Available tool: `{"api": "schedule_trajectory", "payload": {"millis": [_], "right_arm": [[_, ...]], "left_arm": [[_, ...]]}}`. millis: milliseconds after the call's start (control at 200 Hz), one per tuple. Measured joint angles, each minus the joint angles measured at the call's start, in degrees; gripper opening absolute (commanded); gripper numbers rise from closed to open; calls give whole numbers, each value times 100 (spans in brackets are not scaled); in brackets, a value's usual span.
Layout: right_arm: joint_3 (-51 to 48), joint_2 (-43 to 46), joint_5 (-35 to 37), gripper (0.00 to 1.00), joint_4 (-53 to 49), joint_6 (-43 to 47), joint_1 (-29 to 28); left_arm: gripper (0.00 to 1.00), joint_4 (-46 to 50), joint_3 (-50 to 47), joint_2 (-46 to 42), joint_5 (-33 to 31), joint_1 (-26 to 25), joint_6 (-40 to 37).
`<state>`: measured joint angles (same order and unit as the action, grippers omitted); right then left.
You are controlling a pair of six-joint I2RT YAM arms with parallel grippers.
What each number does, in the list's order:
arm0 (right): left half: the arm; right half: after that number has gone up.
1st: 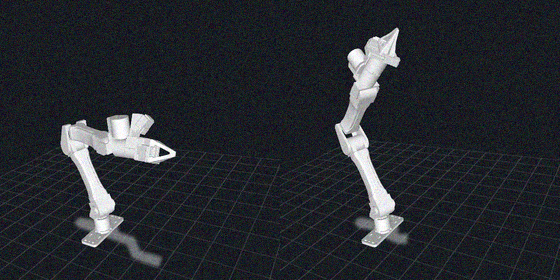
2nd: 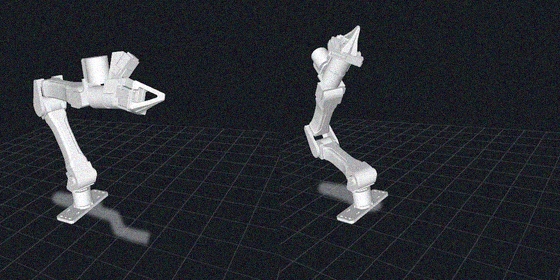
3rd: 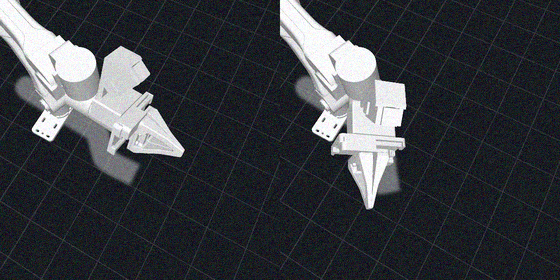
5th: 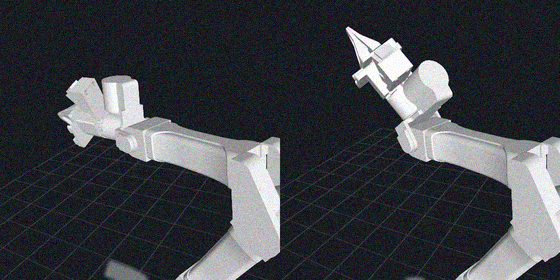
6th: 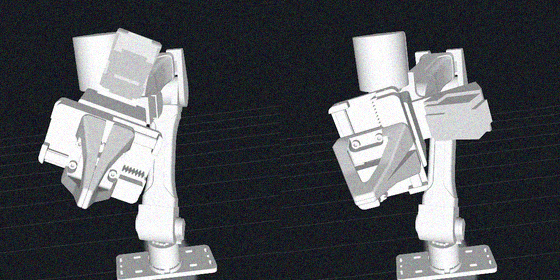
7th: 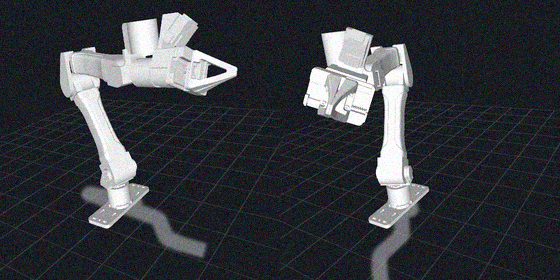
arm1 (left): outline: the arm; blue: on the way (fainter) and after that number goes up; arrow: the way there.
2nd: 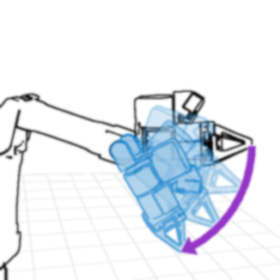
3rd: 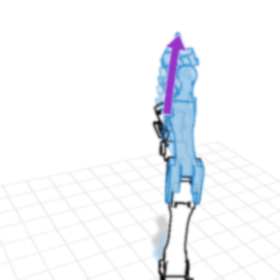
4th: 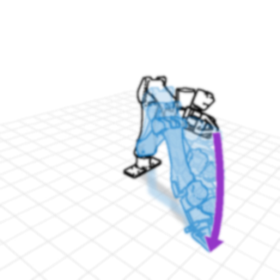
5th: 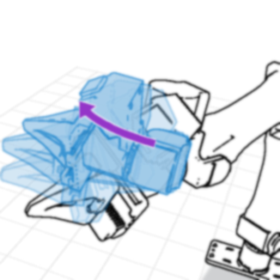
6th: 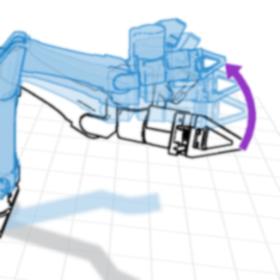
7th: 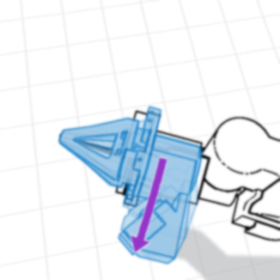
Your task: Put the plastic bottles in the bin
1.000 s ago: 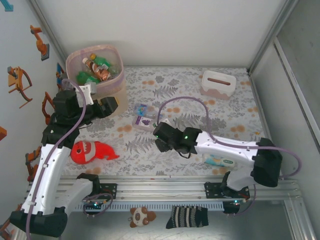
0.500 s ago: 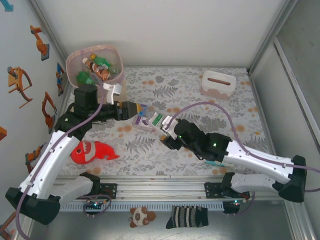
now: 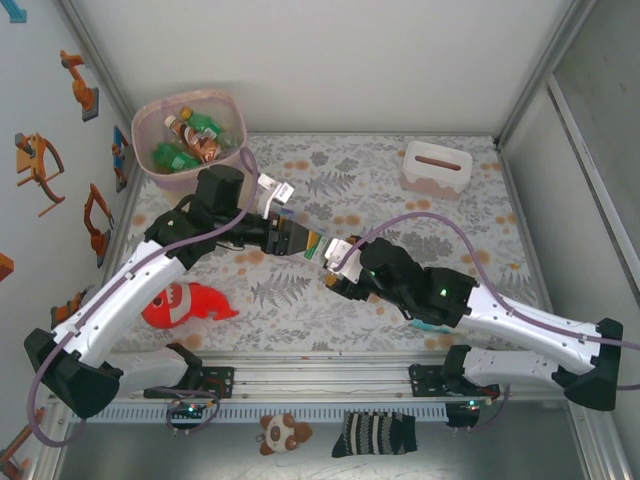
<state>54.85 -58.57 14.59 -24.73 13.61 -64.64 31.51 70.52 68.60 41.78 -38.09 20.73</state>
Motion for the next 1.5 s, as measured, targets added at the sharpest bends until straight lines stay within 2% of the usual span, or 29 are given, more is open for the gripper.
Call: {"api": "schedule_trajectory", "payload": {"millis": [200,310,456,561,686,891,1092,1497], "right_arm": [[7,153,13,59,4,79,0],[24,160,48,60,9,133,0],[52,162,50,77,-13,144,0],[166,208,44,85,-107,129,0],[306,409,57,91,-155,46,0],[352,828,160,92,-201,-11,0],[413,1154,315,92,-258,-50,0],[651,1285,461,91,-492,-188,0]], "left_arm": [[44,72,55,31,44,-57,-72],[39,107,98,46,39,-57,-42],[37,125,138,44,-7,-63,-44],[36,166,205,13,-249,-63,-133],[35,219,284,-127,-667,39,-199],[33,192,415,-494,-1563,597,-208],[32,111,1071,-584,-2763,1043,-435],[31,83,2771,387,-4621,1705,-1316]]}}
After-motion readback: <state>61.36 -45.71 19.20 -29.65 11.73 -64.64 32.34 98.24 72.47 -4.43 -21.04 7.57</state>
